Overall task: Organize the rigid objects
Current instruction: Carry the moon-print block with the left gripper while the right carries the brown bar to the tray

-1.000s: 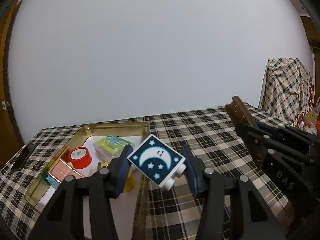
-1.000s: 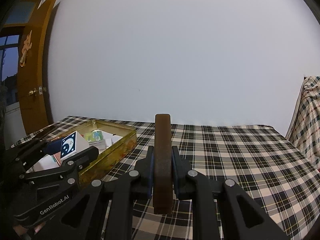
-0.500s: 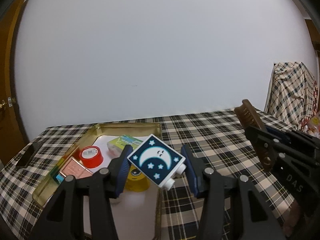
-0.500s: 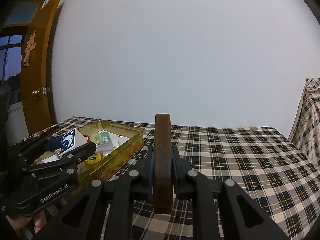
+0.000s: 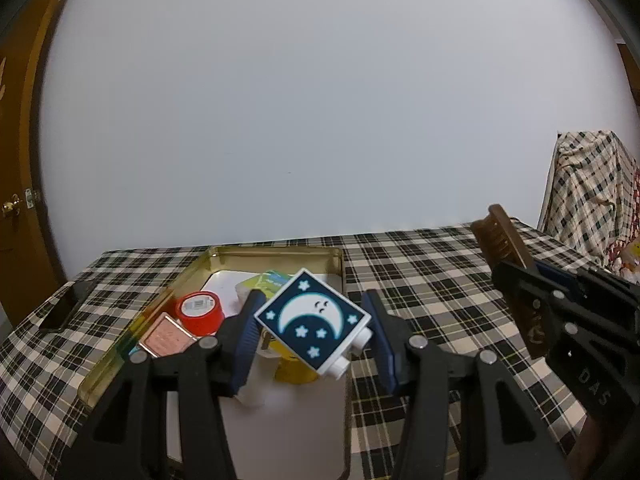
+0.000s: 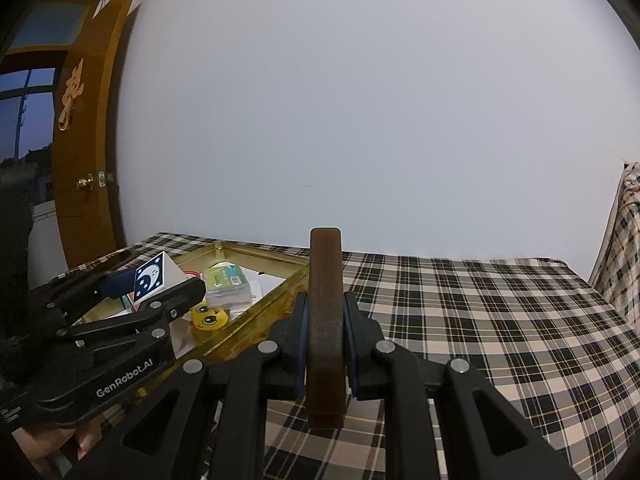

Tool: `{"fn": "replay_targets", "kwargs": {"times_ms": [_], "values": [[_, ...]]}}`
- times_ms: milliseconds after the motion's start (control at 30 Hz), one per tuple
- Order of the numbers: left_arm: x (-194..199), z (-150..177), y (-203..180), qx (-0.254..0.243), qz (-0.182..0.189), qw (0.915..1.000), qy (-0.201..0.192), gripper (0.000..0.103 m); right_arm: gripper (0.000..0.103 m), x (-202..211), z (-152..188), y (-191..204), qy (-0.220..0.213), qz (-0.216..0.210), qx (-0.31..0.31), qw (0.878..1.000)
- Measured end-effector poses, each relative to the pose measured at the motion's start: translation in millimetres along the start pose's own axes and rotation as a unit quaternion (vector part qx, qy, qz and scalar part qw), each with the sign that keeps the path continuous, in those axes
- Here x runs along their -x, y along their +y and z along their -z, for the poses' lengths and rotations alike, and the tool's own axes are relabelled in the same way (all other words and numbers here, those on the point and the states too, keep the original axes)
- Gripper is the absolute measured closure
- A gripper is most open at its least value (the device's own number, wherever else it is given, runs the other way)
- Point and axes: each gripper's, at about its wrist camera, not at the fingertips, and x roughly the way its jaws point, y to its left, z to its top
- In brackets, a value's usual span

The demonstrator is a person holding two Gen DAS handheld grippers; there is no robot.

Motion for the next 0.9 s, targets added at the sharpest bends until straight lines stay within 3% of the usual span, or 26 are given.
{"fn": "replay_targets", "kwargs": {"times_ms": [900], "values": [[5, 3, 39, 0.021, -0.029, 0.9993, -0.005, 0.054, 0.086, -4, -1, 26, -0.004, -0.021, 0.010, 1.000]]}}
